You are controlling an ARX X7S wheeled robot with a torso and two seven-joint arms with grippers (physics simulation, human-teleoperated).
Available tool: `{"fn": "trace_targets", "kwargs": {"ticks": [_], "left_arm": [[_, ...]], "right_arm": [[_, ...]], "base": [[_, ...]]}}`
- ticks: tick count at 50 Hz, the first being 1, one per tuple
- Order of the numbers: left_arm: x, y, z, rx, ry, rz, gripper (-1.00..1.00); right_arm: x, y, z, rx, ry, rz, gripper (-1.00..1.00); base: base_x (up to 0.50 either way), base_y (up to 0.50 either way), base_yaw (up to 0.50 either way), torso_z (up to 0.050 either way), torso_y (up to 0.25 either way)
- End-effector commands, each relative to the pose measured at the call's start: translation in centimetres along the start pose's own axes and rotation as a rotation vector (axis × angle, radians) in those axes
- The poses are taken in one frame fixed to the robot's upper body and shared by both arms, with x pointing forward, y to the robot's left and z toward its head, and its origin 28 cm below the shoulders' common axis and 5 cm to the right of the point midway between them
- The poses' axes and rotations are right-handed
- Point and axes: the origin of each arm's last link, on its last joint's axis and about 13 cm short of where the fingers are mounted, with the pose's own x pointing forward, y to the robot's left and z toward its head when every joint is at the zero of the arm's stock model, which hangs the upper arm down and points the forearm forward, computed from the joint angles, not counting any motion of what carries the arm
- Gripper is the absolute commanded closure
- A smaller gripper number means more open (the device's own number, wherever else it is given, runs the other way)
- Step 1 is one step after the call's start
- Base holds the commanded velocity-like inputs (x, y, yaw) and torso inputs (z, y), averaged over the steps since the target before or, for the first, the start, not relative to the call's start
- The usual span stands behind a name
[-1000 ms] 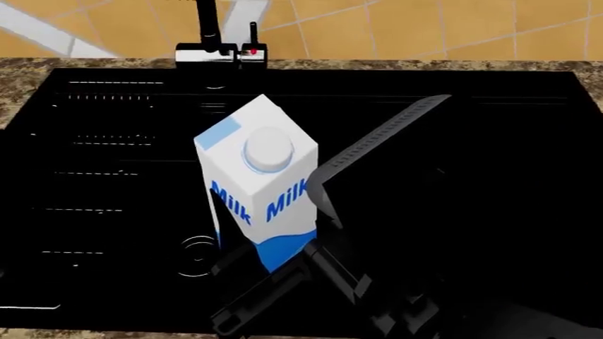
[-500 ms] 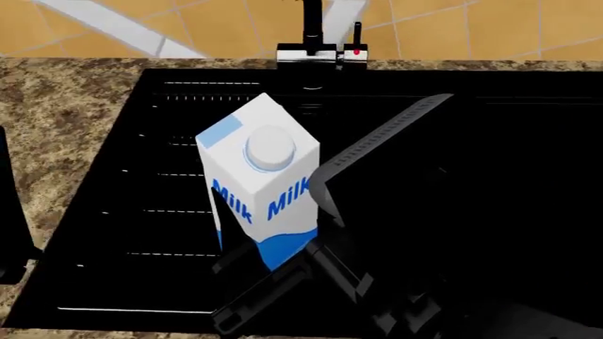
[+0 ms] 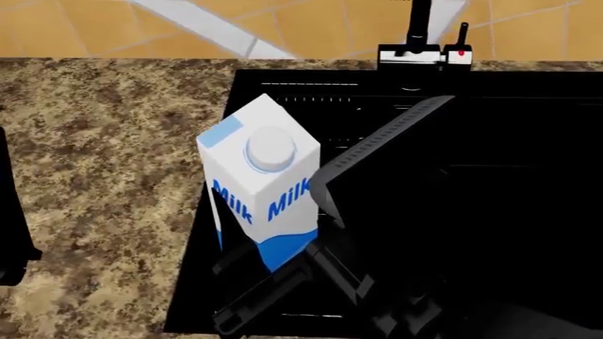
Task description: Place the eggs and milk next to the bowl.
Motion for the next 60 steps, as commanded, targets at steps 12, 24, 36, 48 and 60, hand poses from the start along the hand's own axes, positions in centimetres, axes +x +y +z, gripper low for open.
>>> {"fn": "trace_targets", "kwargs": {"ticks": [12,24,36,48,60], "left_arm": [[0.58,0.19,0.09,0.006,-0.045,0.029,-1.00],[0.80,0.07,0.10,0.007,-0.047,0.025,-1.00],[0.94,0.01,0.13,0.008,-0.050,0.021,-1.00],[1.11,-0.15,-0.02,0.010,-0.046,0.014,-1.00],[1.11,-0.29,-0.01,0.010,-0.045,0.010,-1.00]], "right_arm": [[0.09,-0.52,0.90,-0.044,-0.081,-0.007,1.00],[0.02,-0.58,0.86,-0.041,-0.084,-0.008,1.00],[0.04,-0.64,0.88,-0.041,-0.084,-0.010,1.00],[-0.22,-0.80,0.66,-0.037,-0.086,-0.023,1.00],[-0.44,-0.86,0.56,-0.034,-0.088,-0.034,1.00]], "base": [[0.00,0.50,0.00,0.001,0.000],[0.00,0.50,0.00,0.000,0.001],[0.00,0.50,0.00,0.000,0.001],[0.00,0.50,0.00,0.001,0.001],[0.00,0.46,0.00,0.000,0.000]]}}
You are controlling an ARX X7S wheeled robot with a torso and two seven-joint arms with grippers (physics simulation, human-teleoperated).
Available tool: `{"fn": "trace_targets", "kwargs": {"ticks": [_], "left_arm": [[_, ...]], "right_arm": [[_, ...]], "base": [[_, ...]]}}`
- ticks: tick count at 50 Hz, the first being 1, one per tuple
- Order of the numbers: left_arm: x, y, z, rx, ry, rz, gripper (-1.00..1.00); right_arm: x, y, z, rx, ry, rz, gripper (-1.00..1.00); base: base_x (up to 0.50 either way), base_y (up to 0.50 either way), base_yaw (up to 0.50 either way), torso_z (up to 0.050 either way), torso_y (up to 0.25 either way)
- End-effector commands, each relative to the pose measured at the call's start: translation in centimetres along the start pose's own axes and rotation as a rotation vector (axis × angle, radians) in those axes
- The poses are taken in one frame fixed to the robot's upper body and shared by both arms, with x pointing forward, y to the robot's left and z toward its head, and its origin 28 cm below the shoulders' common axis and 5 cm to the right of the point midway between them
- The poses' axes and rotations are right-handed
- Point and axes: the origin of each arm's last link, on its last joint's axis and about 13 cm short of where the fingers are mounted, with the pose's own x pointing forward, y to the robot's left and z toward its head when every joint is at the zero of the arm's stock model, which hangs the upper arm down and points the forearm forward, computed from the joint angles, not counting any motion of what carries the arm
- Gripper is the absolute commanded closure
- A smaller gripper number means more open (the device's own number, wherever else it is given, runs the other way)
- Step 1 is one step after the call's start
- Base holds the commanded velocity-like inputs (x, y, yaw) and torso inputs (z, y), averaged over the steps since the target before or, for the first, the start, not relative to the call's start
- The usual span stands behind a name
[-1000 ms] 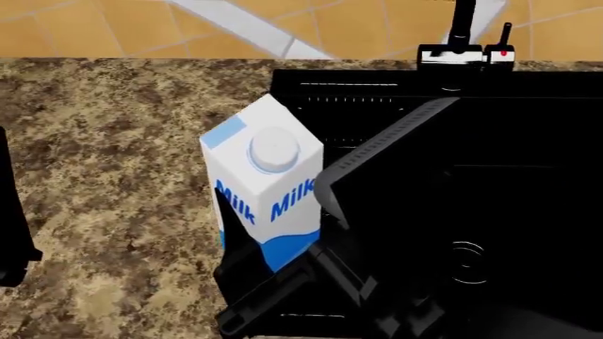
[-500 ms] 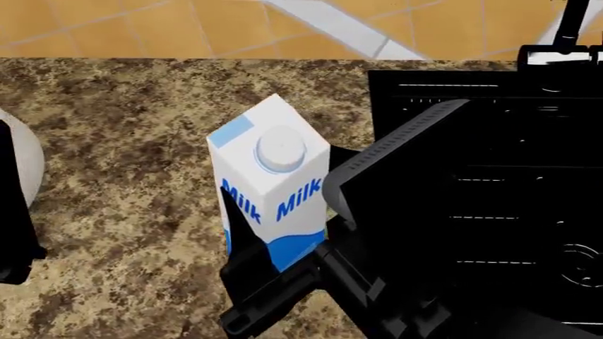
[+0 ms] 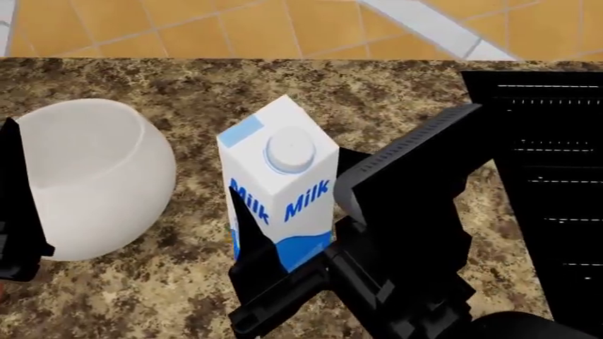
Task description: Place the eggs and milk next to the bowl.
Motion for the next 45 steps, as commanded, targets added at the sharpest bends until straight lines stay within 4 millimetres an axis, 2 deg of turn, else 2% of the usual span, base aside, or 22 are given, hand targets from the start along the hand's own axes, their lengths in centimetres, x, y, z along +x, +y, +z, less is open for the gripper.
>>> {"fn": "trace_targets", "kwargs": {"ticks": [1,20,45], "left_arm": [[0.62,0.17,0.00,0.001,-0.043,0.030,-1.00],[0.70,0.15,0.05,-0.001,-0.048,0.035,-1.00],[0.53,0.26,0.09,0.001,-0.048,0.039,-1.00]], "right_arm": [[0.22,-0.45,1.04,-0.052,-0.081,-0.001,1.00],[0.28,-0.30,0.84,-0.046,-0.074,-0.001,1.00],[0.27,-0.27,0.86,-0.049,-0.076,0.002,1.00]], "base": [[0.00,0.30,0.00,0.000,0.000],[0.00,0.00,0.00,0.000,0.001],[0.26,0.04,0.00,0.000,0.001]]}}
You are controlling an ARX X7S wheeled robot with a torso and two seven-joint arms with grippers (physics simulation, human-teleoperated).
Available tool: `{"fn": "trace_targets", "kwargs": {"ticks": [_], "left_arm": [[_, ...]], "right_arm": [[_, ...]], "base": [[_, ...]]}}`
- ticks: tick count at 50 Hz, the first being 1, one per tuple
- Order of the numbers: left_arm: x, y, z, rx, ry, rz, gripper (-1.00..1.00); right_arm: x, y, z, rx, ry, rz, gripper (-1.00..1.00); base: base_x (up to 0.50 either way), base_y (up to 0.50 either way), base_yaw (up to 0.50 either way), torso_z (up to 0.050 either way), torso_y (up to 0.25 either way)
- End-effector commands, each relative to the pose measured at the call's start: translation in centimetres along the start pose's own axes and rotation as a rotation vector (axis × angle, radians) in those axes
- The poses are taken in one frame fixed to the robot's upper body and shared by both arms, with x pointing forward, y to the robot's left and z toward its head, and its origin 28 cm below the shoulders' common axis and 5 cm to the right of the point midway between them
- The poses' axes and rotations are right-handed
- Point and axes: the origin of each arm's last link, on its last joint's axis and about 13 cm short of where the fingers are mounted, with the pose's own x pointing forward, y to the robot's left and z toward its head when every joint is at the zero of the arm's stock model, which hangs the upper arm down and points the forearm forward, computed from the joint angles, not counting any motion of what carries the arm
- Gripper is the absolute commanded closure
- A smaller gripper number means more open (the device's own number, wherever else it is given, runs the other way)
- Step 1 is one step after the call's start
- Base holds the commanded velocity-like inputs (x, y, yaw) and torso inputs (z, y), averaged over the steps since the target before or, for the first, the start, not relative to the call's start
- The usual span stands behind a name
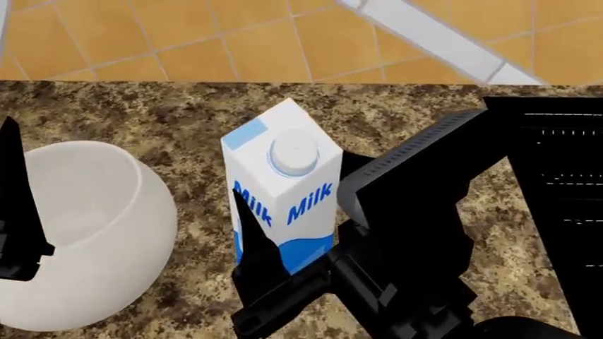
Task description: Place the eggs and milk next to the bowl.
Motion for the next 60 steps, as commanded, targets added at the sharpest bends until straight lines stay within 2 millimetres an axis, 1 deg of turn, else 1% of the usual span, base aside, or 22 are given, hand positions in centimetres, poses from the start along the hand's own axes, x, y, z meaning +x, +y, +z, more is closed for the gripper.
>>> {"fn": "trace_targets", "kwargs": {"ticks": [1,6,13,19,24,35,49,60], "left_arm": [[0.5,0.3,0.1,0.003,-0.045,0.037,-1.00],[0.5,0.3,0.1,0.004,-0.047,0.037,-1.00],[0.5,0.3,0.1,0.005,-0.045,0.038,-1.00],[0.5,0.4,0.1,0.006,-0.044,0.039,-1.00],[0.5,0.5,0.1,0.008,-0.045,0.045,-1.00],[0.4,0.6,0.3,0.009,-0.052,0.046,-1.00],[0.3,0.7,0.3,0.013,-0.053,0.051,-1.00],[0.3,0.7,0.3,0.016,-0.056,0.055,-1.00]], "right_arm": [[0.4,-0.3,1.1,-0.053,-0.080,0.013,1.00],[0.4,-0.3,1.0,-0.049,-0.082,0.012,1.00],[0.6,-0.3,0.8,-0.037,-0.083,0.018,1.00],[1.5,-0.8,0.6,-0.022,-0.082,0.015,1.00],[2.6,-1.0,0.6,-0.007,-0.092,0.027,1.00],[4.1,-1.1,0.3,0.007,-0.098,0.051,1.00],[5.5,-1.2,0.0,0.031,-0.101,0.077,1.00],[6.2,-1.0,-0.2,0.042,-0.106,0.095,1.00]], "base": [[0.28,0.06,0.00,0.000,0.000],[0.28,0.06,0.00,0.000,0.002],[0.01,0.00,0.00,0.000,0.000],[0.00,0.00,0.00,0.002,0.002],[0.00,0.00,0.00,0.000,0.000],[0.00,0.00,0.00,0.000,0.001],[0.00,0.00,0.00,0.000,0.000],[0.00,0.00,0.00,0.001,0.001]]}}
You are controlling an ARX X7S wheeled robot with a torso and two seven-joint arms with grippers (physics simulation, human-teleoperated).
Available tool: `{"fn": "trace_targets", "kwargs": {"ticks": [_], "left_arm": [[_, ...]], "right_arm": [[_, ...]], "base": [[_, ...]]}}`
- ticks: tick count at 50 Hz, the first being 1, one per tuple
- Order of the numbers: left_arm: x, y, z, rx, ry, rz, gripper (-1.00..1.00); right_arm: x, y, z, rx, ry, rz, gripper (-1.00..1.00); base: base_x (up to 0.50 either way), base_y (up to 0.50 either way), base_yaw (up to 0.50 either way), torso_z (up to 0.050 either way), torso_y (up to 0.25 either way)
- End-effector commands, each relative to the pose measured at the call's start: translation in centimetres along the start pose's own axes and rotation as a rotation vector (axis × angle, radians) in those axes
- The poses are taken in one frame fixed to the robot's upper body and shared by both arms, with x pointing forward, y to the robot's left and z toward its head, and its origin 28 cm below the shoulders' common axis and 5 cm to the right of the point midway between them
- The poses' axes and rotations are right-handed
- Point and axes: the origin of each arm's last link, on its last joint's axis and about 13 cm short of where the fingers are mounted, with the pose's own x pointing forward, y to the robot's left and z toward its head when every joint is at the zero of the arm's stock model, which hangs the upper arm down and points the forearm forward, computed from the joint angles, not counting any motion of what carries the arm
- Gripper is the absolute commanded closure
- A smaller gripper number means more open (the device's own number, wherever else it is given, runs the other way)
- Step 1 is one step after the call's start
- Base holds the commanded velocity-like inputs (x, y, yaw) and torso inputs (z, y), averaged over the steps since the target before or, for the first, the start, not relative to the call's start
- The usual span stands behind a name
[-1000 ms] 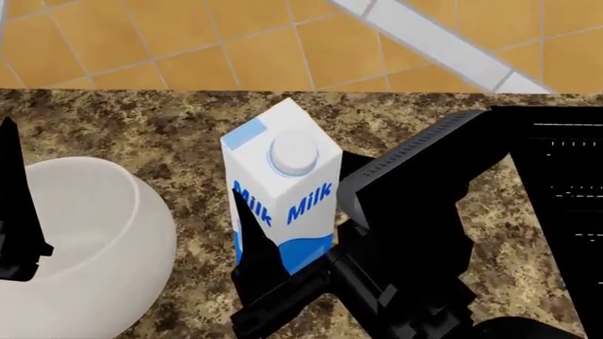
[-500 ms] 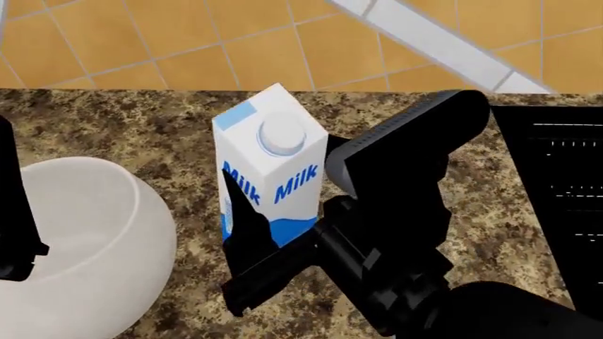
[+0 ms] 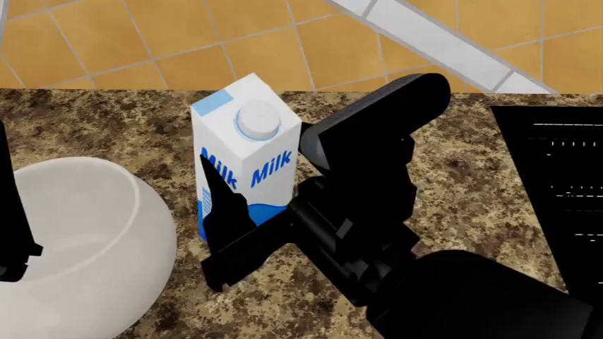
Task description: Place the eggs and milk next to the bowl.
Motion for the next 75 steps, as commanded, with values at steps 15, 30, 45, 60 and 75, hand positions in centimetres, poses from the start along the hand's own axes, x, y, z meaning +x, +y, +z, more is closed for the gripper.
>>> {"fn": "trace_targets", "kwargs": {"ticks": [15,30,45,60,75], "left_arm": [[0.5,0.4,0.1,0.008,-0.051,0.041,-1.00],[0.7,0.5,0.0,0.006,-0.051,0.043,-1.00],[0.8,0.3,0.0,0.008,-0.052,0.036,-1.00],[0.8,0.2,0.0,0.007,-0.050,0.034,-1.00],[0.8,0.2,-0.1,0.007,-0.048,0.035,-1.00]], "right_arm": [[1.8,-0.2,0.6,-0.028,-0.076,0.049,1.00],[1.9,-0.3,0.0,-0.021,-0.063,0.050,1.00],[1.7,-0.3,-1.1,0.001,-0.052,0.044,1.00],[1.8,-0.2,-2.2,0.014,-0.029,0.056,1.00],[2.0,0.0,-2.8,0.017,-0.005,0.071,1.00]], "base": [[0.00,0.00,0.00,0.000,0.001],[0.00,0.00,0.00,0.000,0.001],[0.00,0.00,0.00,0.001,0.001],[0.00,0.00,0.00,0.000,0.001],[0.00,0.00,0.00,0.001,0.000]]}}
